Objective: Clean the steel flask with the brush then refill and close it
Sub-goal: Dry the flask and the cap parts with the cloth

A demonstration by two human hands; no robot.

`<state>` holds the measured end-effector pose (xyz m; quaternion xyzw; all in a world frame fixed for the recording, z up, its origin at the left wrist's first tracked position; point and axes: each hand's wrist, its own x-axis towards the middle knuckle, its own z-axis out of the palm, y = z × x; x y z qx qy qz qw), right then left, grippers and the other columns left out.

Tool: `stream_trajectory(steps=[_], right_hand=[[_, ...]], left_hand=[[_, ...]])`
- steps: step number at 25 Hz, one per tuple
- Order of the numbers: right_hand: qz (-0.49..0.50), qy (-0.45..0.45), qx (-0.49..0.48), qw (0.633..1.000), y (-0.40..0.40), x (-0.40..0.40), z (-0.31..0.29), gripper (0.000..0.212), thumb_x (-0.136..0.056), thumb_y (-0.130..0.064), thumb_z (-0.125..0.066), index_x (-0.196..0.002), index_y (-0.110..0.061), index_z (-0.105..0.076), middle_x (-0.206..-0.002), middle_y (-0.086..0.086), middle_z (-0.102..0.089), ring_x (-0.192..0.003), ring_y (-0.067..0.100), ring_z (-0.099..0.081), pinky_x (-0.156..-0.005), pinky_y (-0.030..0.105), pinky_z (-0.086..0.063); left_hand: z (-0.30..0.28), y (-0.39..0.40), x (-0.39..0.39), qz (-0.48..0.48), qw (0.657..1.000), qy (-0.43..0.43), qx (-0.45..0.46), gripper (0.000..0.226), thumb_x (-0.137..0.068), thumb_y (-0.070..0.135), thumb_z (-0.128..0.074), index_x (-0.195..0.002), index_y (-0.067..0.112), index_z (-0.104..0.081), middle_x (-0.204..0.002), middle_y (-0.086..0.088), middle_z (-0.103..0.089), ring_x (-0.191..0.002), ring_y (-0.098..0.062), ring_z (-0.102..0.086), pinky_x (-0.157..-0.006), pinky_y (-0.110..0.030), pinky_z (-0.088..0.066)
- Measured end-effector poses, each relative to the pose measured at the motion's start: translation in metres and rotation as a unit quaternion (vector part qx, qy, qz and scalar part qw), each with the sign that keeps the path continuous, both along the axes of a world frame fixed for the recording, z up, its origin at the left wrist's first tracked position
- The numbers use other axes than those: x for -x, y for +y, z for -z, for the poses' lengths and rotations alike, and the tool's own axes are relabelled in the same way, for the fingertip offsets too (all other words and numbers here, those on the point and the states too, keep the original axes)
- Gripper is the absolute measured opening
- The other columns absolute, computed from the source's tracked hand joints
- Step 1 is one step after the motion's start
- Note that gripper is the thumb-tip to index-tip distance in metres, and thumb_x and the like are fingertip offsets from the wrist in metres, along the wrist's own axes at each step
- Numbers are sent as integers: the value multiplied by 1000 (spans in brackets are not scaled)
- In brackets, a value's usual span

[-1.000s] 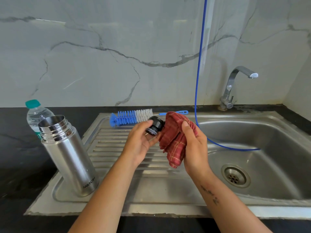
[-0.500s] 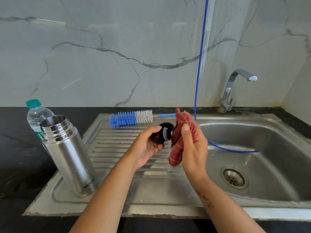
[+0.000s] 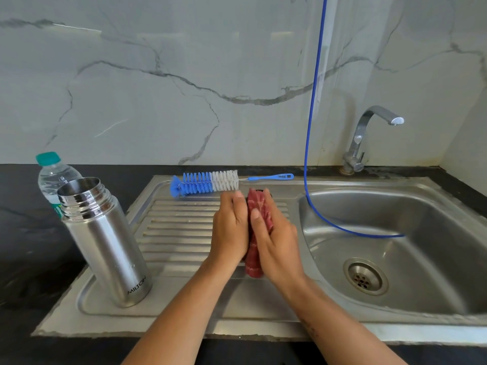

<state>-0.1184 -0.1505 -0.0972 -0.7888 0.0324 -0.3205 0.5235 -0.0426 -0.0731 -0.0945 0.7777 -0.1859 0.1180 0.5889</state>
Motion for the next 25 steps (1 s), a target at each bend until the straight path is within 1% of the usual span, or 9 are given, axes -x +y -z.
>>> stream_trajectory(steps=[2,4,7,10,12,15,18,21,25], right_hand=[[-14,-26,48,998,0,-3,4,49,-107,-26,-51,-155,-26,-41,-157,-9,-46,-147,4,-38,-121,29,-32],[-28,-71,30,997,-1,-5,2,50,-106,-23,-50,-155,-18,-42,-160,-4,-42,-150,9,-34,-124,34,-29],[-16,-77,-114,990,-5,-1,-4,32,-109,-23,-47,-137,-21,-62,-123,-8,-72,-119,9,-66,-102,34,-51],[23,-30,-61,997,1,3,-3,25,-109,-25,-48,-124,-30,-66,-96,-13,-74,-95,6,-70,-84,22,-52],[11,-25,-11,1000,4,4,-3,30,-108,-25,-49,-137,-29,-58,-115,-17,-71,-112,-1,-64,-94,13,-47],[-7,-69,5,998,-3,0,-4,45,-107,-25,-48,-152,-17,-47,-150,-4,-55,-140,7,-49,-116,31,-40],[7,-56,-85,995,-9,1,-7,30,-109,-27,-46,-131,-23,-66,-113,-5,-76,-109,10,-70,-96,40,-55],[53,2,-28,998,-5,2,-7,22,-108,-32,-47,-111,-28,-69,-87,-9,-74,-85,2,-69,-80,35,-55],[42,-19,34,998,-6,1,-6,36,-107,-28,-50,-142,-19,-58,-122,-16,-70,-111,-9,-62,-97,15,-48]], left_hand=[[-1,-2,1,18,998,62,20,41,-110,42,-29,-95,14,-56,-81,3,-63,-72,-4,-61,-70,-34,-47],[-2,-2,6,46,999,2,20,44,-104,51,-29,-97,15,-54,-78,4,-65,-70,-5,-63,-66,-33,-50],[-1,-2,12,75,990,-120,-3,32,-102,47,-33,-97,19,-46,-70,10,-58,-62,-3,-59,-54,-16,-40],[-2,-3,7,10,998,-59,13,24,-106,35,-37,-94,17,-47,-71,8,-58,-63,0,-58,-54,-15,-40],[-2,-5,6,-20,999,14,31,28,-109,30,-35,-93,12,-49,-73,6,-58,-63,1,-57,-55,-18,-41],[-2,-6,10,25,999,-20,24,37,-106,43,-31,-93,13,-49,-70,5,-59,-61,-6,-58,-54,-27,-44],[3,-3,12,78,989,-123,10,31,-104,42,-33,-94,16,-45,-65,7,-56,-55,-7,-55,-49,-18,-38],[3,-1,1,21,995,-93,3,24,-106,34,-36,-95,16,-47,-70,5,-59,-60,-8,-57,-51,-20,-39],[1,-2,4,10,998,-57,-9,25,-110,32,-34,-92,19,-44,-64,7,-55,-56,-5,-55,-48,-18,-37]])
